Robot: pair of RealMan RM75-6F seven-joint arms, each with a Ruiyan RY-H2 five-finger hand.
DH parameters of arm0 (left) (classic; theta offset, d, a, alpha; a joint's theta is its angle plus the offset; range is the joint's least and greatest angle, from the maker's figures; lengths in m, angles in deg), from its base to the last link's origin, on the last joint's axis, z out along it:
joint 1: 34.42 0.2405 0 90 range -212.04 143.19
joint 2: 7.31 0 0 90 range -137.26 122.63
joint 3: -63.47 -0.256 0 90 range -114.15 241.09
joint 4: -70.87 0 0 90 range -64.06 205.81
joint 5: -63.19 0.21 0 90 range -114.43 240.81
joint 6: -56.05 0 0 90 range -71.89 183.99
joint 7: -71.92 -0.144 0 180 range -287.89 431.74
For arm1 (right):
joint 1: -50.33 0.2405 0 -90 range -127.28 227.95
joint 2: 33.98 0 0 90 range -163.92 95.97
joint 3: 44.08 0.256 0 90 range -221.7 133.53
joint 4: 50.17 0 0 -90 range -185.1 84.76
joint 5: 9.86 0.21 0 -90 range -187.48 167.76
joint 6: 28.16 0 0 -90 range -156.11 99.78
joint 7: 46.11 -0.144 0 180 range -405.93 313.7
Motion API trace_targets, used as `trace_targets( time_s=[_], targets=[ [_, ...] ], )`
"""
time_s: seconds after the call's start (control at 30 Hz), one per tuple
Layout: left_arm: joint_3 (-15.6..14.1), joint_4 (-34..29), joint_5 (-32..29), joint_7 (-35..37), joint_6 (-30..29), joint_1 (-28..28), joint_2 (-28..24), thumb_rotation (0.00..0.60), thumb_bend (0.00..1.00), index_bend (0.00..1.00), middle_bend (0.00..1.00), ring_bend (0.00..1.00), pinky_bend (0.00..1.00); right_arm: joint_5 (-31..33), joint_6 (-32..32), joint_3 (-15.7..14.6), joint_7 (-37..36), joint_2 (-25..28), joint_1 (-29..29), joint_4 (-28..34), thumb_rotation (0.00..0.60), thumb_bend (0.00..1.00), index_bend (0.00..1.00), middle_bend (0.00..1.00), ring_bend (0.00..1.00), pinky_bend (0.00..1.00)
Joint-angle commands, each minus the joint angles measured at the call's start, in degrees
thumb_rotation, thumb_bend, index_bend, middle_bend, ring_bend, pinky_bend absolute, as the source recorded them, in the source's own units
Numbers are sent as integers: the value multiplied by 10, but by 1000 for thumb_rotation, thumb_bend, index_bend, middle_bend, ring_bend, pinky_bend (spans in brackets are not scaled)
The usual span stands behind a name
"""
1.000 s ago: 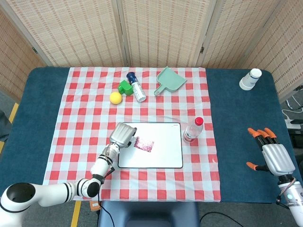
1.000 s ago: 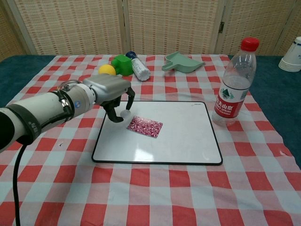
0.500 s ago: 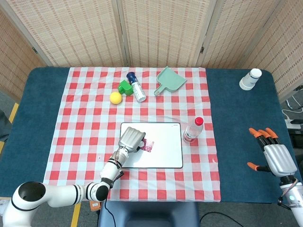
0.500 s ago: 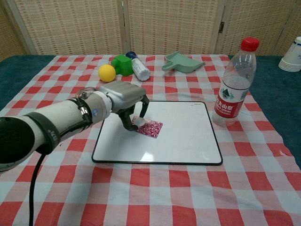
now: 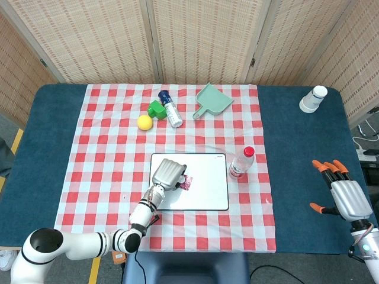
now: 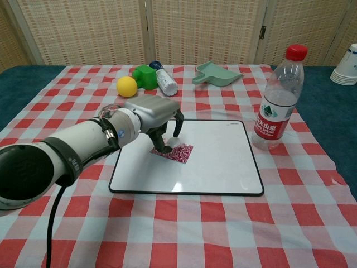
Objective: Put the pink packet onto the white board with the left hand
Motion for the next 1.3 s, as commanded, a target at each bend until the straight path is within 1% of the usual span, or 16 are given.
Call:
trace_targets(
  time_s=[0.03,0.6,0.87,1.13,1.3],
  targets=[
    [0,4,0,1,-1,-1,4,600,294,516,1000,1000,1000,0,1,0,-1,0,0,0,600,27,34,152,57,63],
    [7,33,1,6,4,-7,25,600,294,516,1000,1000,1000,1,3,1,-9,3,-2,-2,600,27,34,152,57,63],
    [5,39,5,10,10,-5,23,600,279,484,1000,1000,1000,3,0,2,-8,2,-1,-2,600,27,34,153,57,63],
    [4,29,3,10,13,-2,11,600,253,438,1000,1000,1000,3,-2,2,-5,2,0,-1,600,26,34,152,57,63],
    [4,20,3,8,10,-1,4,600,251,436,1000,1000,1000,2,0,2,-6,2,-1,-1,600,27,34,152,57,63]
  ],
)
